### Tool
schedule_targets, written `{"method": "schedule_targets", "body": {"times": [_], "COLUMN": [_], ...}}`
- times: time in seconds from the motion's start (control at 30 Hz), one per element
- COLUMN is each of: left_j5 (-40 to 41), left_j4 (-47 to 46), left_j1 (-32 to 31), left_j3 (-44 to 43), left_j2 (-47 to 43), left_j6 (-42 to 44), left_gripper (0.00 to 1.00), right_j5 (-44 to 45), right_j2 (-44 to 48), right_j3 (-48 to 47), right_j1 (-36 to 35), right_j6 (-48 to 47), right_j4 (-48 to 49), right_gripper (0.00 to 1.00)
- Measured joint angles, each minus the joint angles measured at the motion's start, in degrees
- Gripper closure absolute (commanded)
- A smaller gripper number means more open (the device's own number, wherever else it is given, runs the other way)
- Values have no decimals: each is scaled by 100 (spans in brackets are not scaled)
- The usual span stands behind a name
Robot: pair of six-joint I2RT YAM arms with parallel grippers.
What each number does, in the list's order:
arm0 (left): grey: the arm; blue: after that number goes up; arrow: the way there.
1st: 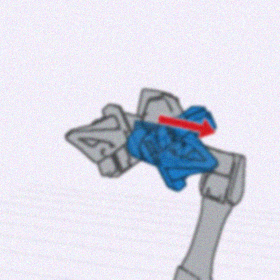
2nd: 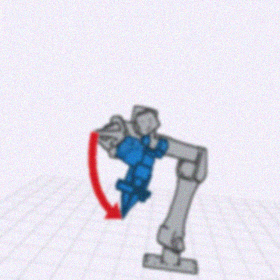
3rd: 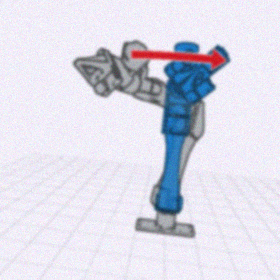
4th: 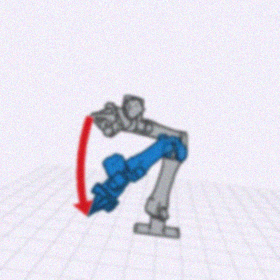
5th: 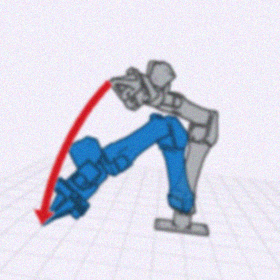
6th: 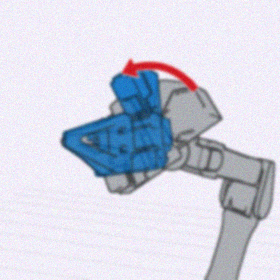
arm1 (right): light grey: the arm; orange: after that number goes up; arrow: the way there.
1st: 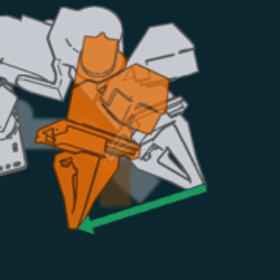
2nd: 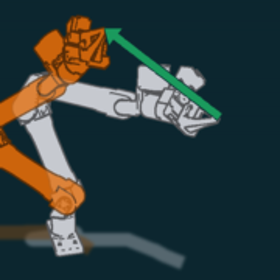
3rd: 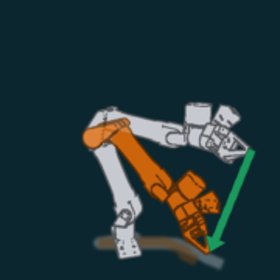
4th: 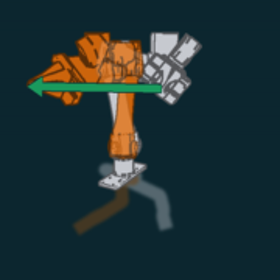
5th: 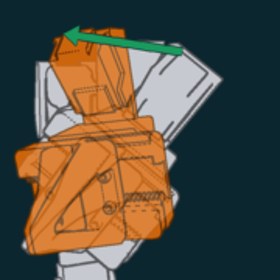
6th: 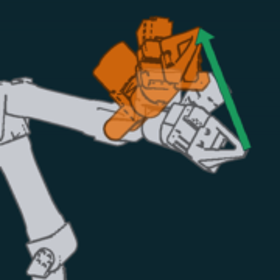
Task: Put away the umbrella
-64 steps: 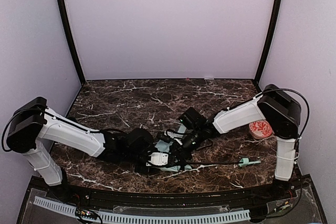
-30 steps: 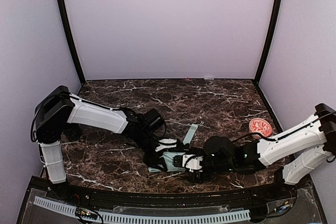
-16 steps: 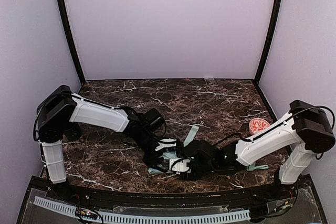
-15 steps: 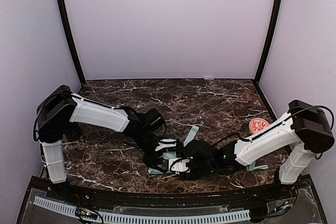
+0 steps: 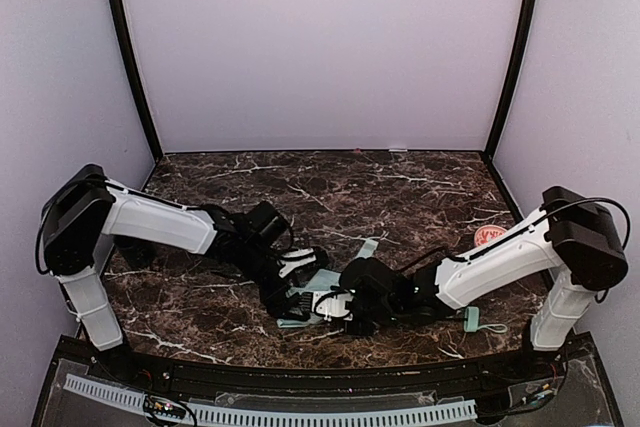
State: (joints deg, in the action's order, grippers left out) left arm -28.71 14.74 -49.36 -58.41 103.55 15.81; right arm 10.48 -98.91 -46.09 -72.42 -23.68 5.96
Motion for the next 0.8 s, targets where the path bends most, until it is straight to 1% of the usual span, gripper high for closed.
{"method": "schedule_targets", "body": {"times": [0.1, 0.2, 0.23, 0.27, 0.3, 0.33, 0.37, 0.4, 0.43, 0.53, 0.6, 0.63, 0.73, 0.8], "left_j5": [678, 1528, 1792, 2057, 2258, 2409, 2522, 2592, 2667, 3121, 3309, 3327, 3104, 2907], "left_j4": [-686, -1493, -1751, -2094, -2417, -2785, -3067, -3292, -3499, -3952, -4039, -4028, -3853, -3578], "left_j1": [24, 74, 87, 109, 129, 155, 160, 136, 72, -387, -752, -953, -1357, -1526], "left_j3": [857, 1895, 2140, 2404, 2649, 2907, 3121, 3283, 3429, 3679, 3740, 3753, 3703, 3560], "left_j2": [-833, -2159, -2544, -2959, -3359, -3759, -3943, -4389, -4621, -4957, -4953, -4903, -4581, -4183], "left_j6": [-407, -680, -726, -756, -756, -702, -654, -621, -525, -79, 337, 590, 1198, 1497], "left_gripper": [1, 2, 7, 14, 22, 34, 42, 47, 49, 49, 43, 37, 15, 7], "right_j5": [-302, -826, -1012, -1252, -1558, -1805, -2131, -2400, -2638, -3464, -3985, -4269, -4894, -5187], "right_j2": [-20, -20, -20, -26, -52, -96, -173, -258, -341, -632, -765, -826, -1023, -1152], "right_j3": [-44, -94, -105, -122, -164, -214, -313, -415, -518, -850, -977, -1021, -1237, -1386], "right_j1": [146, 378, 452, 533, 629, 708, 817, 907, 986, 1244, 1408, 1482, 1606, 1615], "right_j6": [278, 566, 634, 697, 776, 841, 920, 981, 1040, 1207, 1290, 1325, 1340, 1309], "right_j4": [-33, -122, -149, -192, -254, -304, -378, -457, -540, -782, -905, -957, -1283, -1517], "right_gripper": [86, 85, 85, 85, 85, 85, 85, 85, 85, 86, 87, 87, 88, 88]}}
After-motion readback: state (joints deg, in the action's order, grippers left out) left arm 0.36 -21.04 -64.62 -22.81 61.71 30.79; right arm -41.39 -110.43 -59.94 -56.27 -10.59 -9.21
